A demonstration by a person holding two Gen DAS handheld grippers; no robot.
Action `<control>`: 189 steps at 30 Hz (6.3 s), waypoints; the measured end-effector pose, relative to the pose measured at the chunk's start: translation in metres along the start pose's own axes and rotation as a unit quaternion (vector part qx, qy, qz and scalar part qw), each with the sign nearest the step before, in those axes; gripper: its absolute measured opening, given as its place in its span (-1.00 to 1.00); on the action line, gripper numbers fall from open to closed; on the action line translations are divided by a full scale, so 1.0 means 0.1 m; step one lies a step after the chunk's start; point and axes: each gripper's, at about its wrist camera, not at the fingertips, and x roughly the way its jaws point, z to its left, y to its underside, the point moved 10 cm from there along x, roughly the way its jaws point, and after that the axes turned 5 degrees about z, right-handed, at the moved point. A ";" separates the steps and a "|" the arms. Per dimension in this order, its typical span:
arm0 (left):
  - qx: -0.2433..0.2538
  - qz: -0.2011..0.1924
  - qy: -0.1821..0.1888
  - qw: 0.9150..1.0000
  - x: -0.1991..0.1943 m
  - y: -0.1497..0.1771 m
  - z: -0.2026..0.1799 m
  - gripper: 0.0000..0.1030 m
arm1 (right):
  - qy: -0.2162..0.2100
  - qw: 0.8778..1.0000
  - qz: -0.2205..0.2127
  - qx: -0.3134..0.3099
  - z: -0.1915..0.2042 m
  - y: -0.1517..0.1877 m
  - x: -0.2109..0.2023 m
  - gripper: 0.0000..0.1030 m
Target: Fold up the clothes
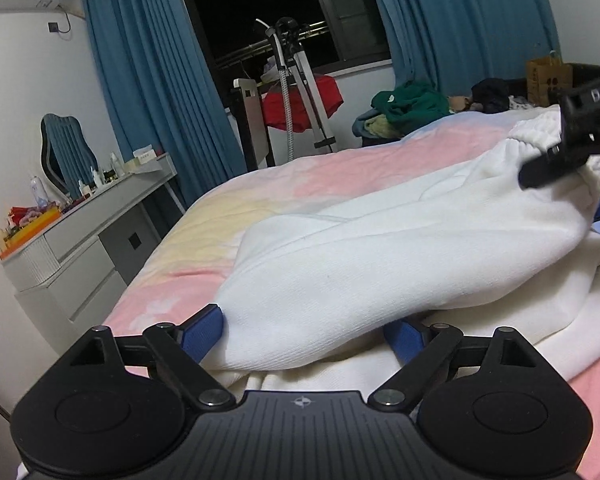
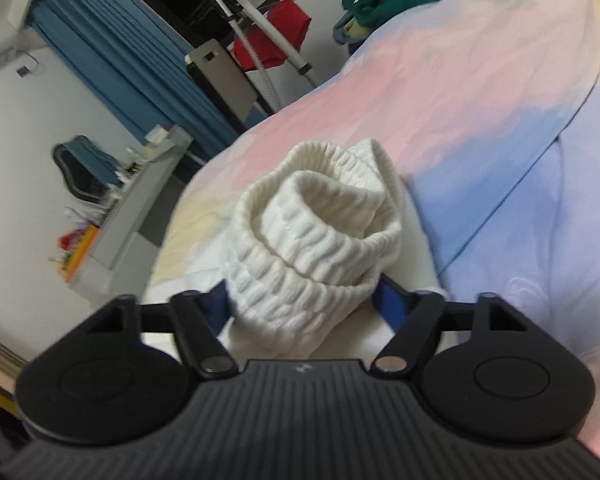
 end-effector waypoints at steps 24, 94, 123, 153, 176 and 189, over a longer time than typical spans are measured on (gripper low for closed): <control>-0.300 0.113 0.103 0.942 0.30 0.34 0.90 0.77 | -0.002 1.000 -0.023 0.014 -0.25 -0.11 -0.36 -0.07; -0.373 0.192 0.314 0.852 1.02 0.30 0.45 0.95 | 0.025 0.995 0.056 0.076 -0.46 0.22 -0.03 0.16; -0.402 0.107 0.399 0.817 0.97 -1.19 -0.49 0.72 | -0.081 0.987 -0.141 -0.004 -0.06 -1.09 -1.21 -0.15; -0.164 0.081 0.369 0.911 1.65 -1.79 -2.39 0.78 | -0.001 0.957 -0.193 0.217 -2.24 -1.31 -1.42 -0.63; -0.152 0.111 0.304 0.934 1.58 -0.58 -1.74 0.87 | 0.014 0.938 -0.208 0.278 -2.37 -1.18 -1.54 0.30; -0.113 0.068 0.300 0.945 1.36 -0.52 -1.72 0.89 | 0.069 0.948 -0.134 0.281 -2.07 -1.26 -1.02 0.61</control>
